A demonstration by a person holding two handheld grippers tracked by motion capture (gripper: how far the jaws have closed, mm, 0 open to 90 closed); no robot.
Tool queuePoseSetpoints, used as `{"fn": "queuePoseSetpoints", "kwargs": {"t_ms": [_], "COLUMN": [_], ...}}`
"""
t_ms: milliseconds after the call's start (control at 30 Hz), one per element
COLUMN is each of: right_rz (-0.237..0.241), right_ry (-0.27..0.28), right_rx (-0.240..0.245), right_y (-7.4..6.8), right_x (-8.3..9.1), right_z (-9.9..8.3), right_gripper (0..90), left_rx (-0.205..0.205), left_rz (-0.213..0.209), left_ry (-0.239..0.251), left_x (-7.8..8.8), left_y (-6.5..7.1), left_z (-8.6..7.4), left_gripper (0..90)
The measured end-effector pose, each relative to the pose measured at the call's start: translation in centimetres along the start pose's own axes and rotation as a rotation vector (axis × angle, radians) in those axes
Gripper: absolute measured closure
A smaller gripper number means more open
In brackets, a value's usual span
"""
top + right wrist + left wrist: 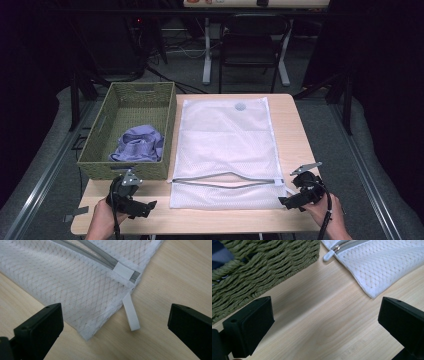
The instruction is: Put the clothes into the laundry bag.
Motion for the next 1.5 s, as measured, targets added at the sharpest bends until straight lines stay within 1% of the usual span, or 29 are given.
{"fn": "queuePoseSetpoints", "kwargs": {"t_ms": [33,167,233,333,367,400,467,533,567,667,700,767,800,833,867,900,933,967,1033,1067,1133,1167,1233,1267,1300,1367,1433,1467,1500], "right_rz": [0.001,0.008,0.015,0.026,0.026,0.046,0.053,0.044,0.040,0.042,0.043,0.048,0.069,0.073,0.077,0.078,0.077,0.074,0.075,0.054,0.052,0.023,-0.004,0.000,0.000,0.016,0.017,0.027,0.032], "right_ry": [-0.005,-0.014,-0.002,-0.001,-0.001,0.000,0.005,0.017,0.025,0.025,0.021,0.020,-0.001,0.003,0.003,0.009,0.009,0.016,0.022,0.037,0.047,0.060,0.076,0.082,0.081,0.095,0.098,0.100,0.098], "right_rx": [0.008,0.013,0.003,-0.005,-0.005,-0.018,-0.024,-0.019,-0.006,-0.009,0.017,0.012,-0.027,-0.013,-0.024,-0.032,-0.032,-0.026,-0.031,-0.024,-0.025,-0.021,-0.004,-0.001,0.007,0.035,0.042,0.058,0.059], "right_y": [0.1,0.1,0.0,0.2,0.2,0.2,0.3,0.2,0.2,-0.1,-0.2,-0.2,-0.3,0.0,0.1,0.1,0.1,0.1,0.0,0.0,-0.1,-0.3,-0.4,-0.7,-0.9,-1.4,-1.6,-2.0,-2.2], "right_x": [-0.1,-0.2,-0.2,-0.5,-0.5,-0.7,-0.6,-0.4,-0.4,-0.3,-0.5,-0.6,-0.7,-0.8,-0.8,-0.7,-0.6,-0.4,-0.2,-0.1,0.0,0.3,0.5,0.6,0.6,0.6,0.6,0.4,0.4], "right_z": [0.0,-0.1,0.1,0.3,0.3,0.3,0.3,0.5,0.7,0.8,0.8,0.7,0.2,0.0,-0.2,-0.3,-0.4,-0.5,-0.6,-0.5,-0.3,0.1,0.7,1.0,1.2,1.5,1.7,2.2,2.4], "right_gripper": [0.0,0.0,0.0,0.0,0.0,0.0,0.0,0.0,0.0,0.0,0.0,0.0,0.0,0.0,0.0,0.0,0.0,0.0,0.0,0.0,0.0,0.0,0.0,0.0,0.0,0.0,0.0,0.0,0.0], "left_rx": [-0.001,0.002,0.010,0.017,0.017,0.010,0.005,-0.005,-0.012,-0.007,0.000,0.001,-0.010,-0.010,-0.019,-0.023,-0.023,-0.032,-0.039,-0.044,-0.050,-0.054,-0.059,-0.071,-0.071,-0.076,-0.077,-0.075,-0.078], "left_rz": [0.000,0.003,-0.001,-0.009,-0.009,-0.014,-0.016,-0.018,-0.018,-0.012,-0.010,-0.009,-0.006,-0.006,-0.014,-0.018,-0.018,-0.020,-0.022,-0.026,-0.024,-0.025,-0.032,-0.033,-0.035,-0.035,-0.035,-0.033,-0.038], "left_ry": [0.001,-0.001,-0.004,-0.006,-0.006,-0.001,0.000,-0.002,-0.006,-0.001,0.004,0.007,0.008,0.008,-0.005,-0.006,-0.006,-0.003,-0.004,-0.006,-0.007,-0.009,-0.010,-0.007,-0.004,0.001,0.003,0.003,0.001], "left_x": [0.0,0.0,-0.1,-0.2,-0.2,-0.2,-0.2,-0.2,-0.2,-0.3,-0.3,-0.4,-0.6,-0.6,-0.9,-0.9,-0.9,-1.1,-1.1,-1.2,-1.2,-1.1,-1.0,-1.0,-1.0,-1.0,-1.0,-1.1,-1.1], "left_y": [0.0,-0.1,-0.2,-0.3,-0.3,-0.2,-0.2,-0.2,-0.2,-0.5,-0.7,-0.8,-1.0,-1.0,-0.9,-0.8,-0.8,-0.6,-0.5,-0.4,-0.3,-0.3,-0.2,0.0,0.0,0.0,0.1,0.2,0.2], "left_z": [0.0,0.0,-0.1,-0.1,-0.1,0.0,0.0,-0.2,-0.2,-0.1,0.2,0.4,0.8,0.8,1.0,1.1,1.1,1.3,1.4,1.4,1.3,1.2,1.1,1.1,1.2,1.4,1.4,1.4,1.4], "left_gripper": [0.1,0.1,0.1,0.1,0.1,0.1,0.1,0.1,0.1,0.2,0.2,0.2,0.2,0.2,0.2,0.2,0.2,0.2,0.2,0.2,0.2,0.2,0.2,0.2,0.2,0.2,0.2,0.2,0.2]}}
Point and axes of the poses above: each handheld gripper's, and its own axes: x roughly backward along the jaws, z roughly out of its top, y roughly to its right, the point moved 5 cm from there along -x, roughly forward along the jaws, and after that the axes turned 2 degrees about -z, right-handed, at the moved point
